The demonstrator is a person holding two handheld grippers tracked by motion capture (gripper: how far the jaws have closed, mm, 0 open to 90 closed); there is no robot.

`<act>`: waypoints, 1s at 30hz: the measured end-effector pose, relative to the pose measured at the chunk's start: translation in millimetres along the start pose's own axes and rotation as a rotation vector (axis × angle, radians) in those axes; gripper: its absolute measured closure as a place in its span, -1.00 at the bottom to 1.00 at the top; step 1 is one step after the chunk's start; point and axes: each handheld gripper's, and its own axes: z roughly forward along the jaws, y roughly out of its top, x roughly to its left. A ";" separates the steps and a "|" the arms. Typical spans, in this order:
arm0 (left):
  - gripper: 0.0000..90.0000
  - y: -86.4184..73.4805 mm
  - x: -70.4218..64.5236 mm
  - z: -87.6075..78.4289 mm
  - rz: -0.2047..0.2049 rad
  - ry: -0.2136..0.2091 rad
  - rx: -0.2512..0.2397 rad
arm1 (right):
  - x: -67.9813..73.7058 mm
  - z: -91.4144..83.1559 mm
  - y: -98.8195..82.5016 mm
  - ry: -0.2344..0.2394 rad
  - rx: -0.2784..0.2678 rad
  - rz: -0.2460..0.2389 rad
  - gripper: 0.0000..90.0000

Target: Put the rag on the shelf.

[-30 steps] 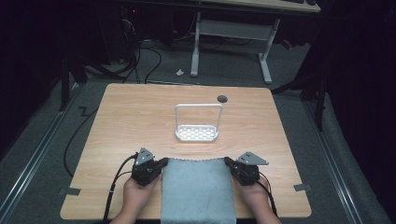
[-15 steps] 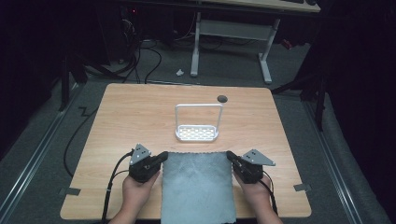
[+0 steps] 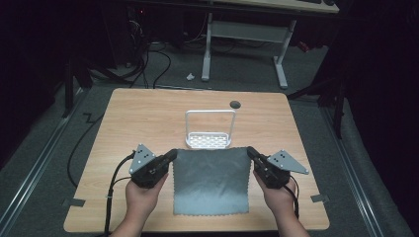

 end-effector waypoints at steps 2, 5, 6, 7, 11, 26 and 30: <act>0.98 6.4 -1.3 -1.6 0.006 -0.001 -0.016 | -0.4 -1.3 3.4 -0.002 -0.009 0.000 1.00; 0.98 15.5 -2.6 -3.0 0.012 -0.004 -0.038 | -1.9 -3.3 12.8 -0.006 -0.033 -0.006 1.00; 0.98 18.4 -2.7 -3.3 0.013 -0.004 -0.045 | -2.4 -3.9 15.8 -0.008 -0.038 -0.007 1.00; 0.98 21.3 -2.8 -3.7 0.016 -0.004 -0.053 | -2.7 -4.4 18.5 -0.011 -0.045 -0.005 1.00; 0.98 31.7 -1.4 -4.7 0.027 0.003 -0.076 | -3.4 -5.4 28.9 -0.013 -0.074 -0.006 1.00; 0.99 63.8 8.5 -4.6 0.075 0.041 -0.124 | -6.4 -0.1 58.1 -0.029 -0.125 -0.020 1.00; 0.99 71.1 11.2 0.1 0.082 0.052 -0.126 | -9.1 4.2 64.2 -0.039 -0.126 -0.020 1.00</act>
